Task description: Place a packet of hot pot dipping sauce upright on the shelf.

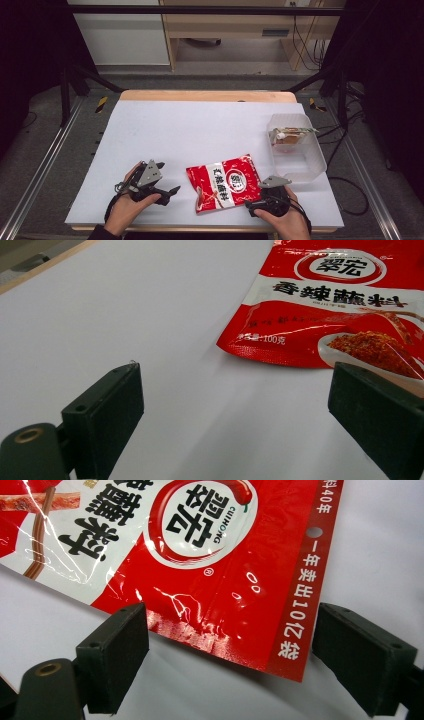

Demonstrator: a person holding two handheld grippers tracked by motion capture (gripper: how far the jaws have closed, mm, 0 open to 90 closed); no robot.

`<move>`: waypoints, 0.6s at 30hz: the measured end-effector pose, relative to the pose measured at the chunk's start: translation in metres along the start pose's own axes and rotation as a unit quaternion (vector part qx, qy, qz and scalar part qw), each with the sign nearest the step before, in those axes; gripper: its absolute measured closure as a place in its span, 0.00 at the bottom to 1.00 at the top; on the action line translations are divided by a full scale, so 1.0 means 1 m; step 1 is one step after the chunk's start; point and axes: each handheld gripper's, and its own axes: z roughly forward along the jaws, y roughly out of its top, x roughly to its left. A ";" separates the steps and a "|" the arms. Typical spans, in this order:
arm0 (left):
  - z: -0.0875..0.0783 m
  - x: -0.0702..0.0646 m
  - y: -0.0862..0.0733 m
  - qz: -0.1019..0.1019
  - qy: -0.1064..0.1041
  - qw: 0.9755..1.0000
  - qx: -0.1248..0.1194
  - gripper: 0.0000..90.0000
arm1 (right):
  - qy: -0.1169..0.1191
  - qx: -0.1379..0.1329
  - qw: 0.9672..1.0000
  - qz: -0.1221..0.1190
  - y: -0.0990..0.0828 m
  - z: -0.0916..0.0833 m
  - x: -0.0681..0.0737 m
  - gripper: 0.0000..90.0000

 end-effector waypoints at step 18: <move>0.002 -0.001 0.000 0.001 -0.004 1.000 0.003 0.08 | 0.032 -0.031 0.999 0.015 0.009 -0.005 0.001 0.39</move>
